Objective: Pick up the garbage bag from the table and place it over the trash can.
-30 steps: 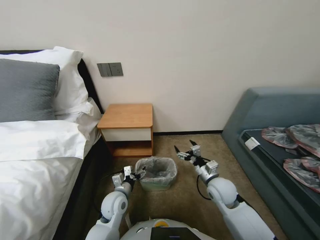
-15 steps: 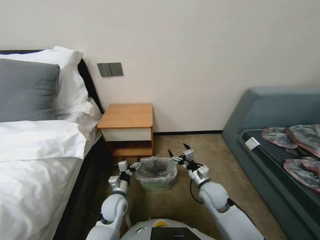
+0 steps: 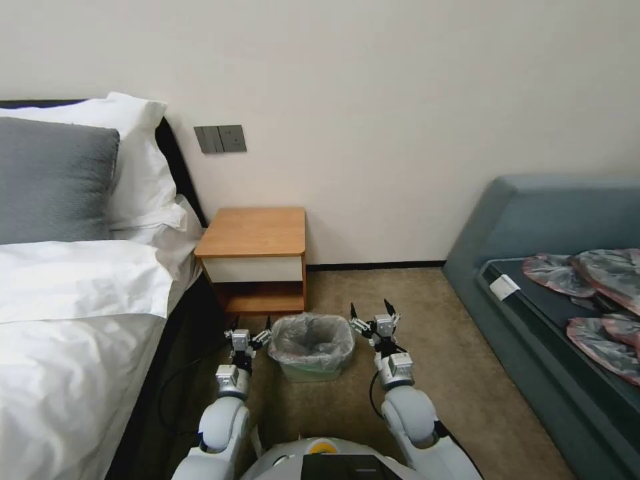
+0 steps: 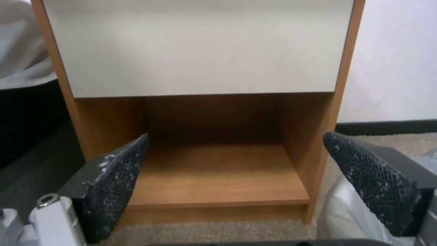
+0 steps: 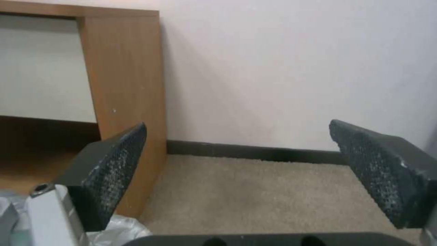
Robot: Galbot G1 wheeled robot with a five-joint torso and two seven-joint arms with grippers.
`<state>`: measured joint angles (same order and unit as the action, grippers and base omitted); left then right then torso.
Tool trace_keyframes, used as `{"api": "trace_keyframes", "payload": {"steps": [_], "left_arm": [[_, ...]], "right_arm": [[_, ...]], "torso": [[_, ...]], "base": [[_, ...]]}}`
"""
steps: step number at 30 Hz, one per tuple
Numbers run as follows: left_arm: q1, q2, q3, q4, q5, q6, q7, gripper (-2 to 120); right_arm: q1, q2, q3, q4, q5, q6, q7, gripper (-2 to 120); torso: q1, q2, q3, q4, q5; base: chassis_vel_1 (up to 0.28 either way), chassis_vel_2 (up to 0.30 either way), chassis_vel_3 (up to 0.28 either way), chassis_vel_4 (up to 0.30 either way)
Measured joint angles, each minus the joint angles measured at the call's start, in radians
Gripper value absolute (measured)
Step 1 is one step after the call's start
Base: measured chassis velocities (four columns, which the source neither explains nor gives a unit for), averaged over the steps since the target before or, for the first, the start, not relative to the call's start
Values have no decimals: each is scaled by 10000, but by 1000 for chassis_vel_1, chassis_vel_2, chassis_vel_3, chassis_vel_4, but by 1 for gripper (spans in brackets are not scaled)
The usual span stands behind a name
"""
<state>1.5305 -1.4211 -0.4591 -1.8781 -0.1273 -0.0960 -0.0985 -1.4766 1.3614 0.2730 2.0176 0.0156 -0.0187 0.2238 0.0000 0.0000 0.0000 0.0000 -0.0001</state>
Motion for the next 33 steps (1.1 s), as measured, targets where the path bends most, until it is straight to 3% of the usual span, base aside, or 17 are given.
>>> {"api": "trace_keyframes", "payload": {"steps": [33], "left_arm": [[2,-1,2,-23,-54,78,-29,98]], "right_arm": [[24,-36,11,9,30,-33,-38,100]], "torso": [[0,0,0,0,1]], "base": [[0,0,0,0]]}}
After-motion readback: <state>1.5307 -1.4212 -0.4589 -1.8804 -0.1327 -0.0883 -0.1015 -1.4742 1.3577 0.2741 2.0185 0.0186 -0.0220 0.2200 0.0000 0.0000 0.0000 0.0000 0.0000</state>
